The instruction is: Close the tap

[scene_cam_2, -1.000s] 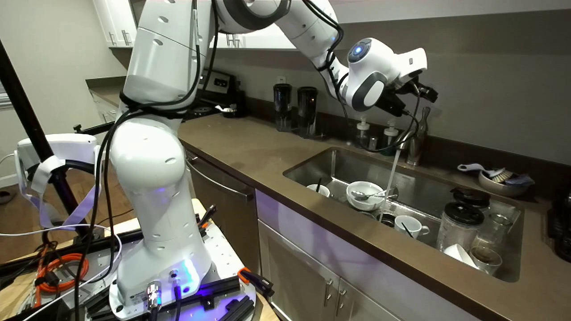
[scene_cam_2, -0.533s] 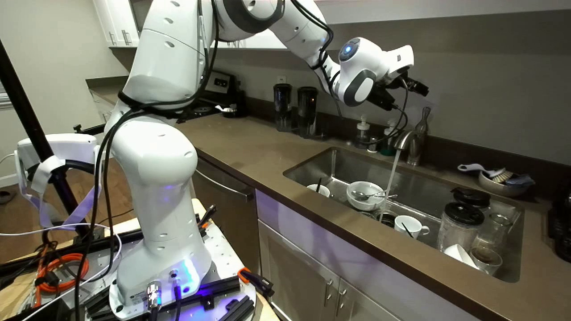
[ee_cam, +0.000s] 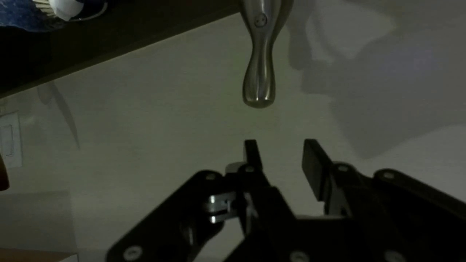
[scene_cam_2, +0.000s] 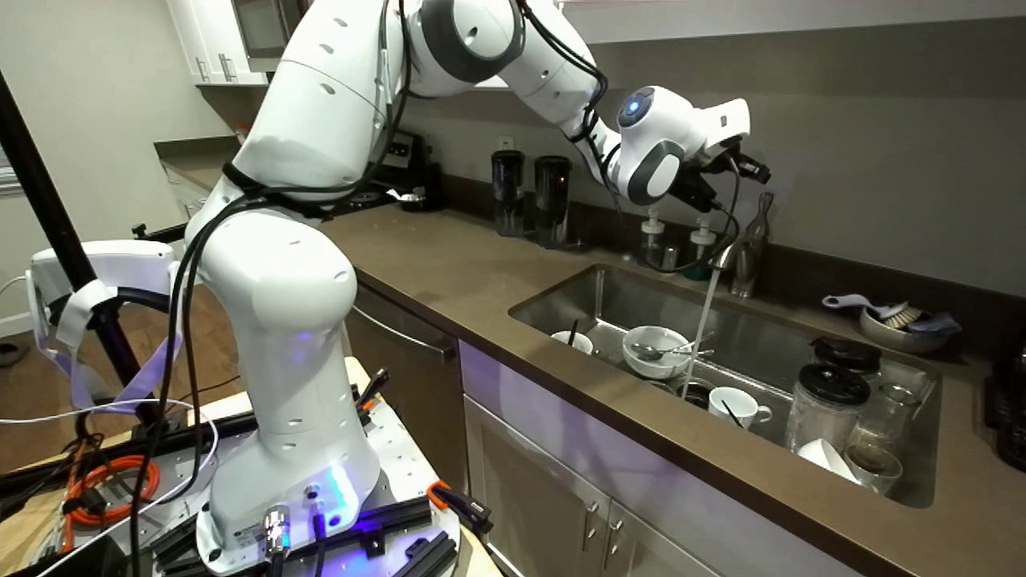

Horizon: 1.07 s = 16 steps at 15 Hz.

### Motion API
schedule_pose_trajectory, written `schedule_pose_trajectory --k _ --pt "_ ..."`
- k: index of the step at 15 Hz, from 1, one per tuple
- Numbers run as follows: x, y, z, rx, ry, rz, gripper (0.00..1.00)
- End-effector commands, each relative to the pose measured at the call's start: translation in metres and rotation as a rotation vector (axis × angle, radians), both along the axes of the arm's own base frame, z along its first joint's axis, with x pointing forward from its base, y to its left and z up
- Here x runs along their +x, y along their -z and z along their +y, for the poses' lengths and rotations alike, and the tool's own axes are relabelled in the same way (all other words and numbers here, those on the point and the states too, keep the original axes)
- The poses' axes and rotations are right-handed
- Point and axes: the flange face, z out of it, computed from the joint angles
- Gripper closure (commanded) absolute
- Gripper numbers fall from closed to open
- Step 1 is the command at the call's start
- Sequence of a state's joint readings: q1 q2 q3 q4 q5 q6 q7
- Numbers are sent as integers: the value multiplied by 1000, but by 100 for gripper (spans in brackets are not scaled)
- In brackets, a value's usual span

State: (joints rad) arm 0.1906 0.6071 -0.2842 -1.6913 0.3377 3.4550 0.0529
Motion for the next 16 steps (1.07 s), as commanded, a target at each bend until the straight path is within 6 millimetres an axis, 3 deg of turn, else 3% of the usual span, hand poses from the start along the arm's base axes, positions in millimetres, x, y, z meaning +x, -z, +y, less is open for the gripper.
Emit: schedule_pose_trajectory --k 1,5,9,16 --pt "10 10 -3 43 -21 -2 94" --pt "6 14 -3 50 -78 16 100" --pt "3 11 -14 36 -115 24 96" --pt "0 -3 -29 3 -125 4 97"
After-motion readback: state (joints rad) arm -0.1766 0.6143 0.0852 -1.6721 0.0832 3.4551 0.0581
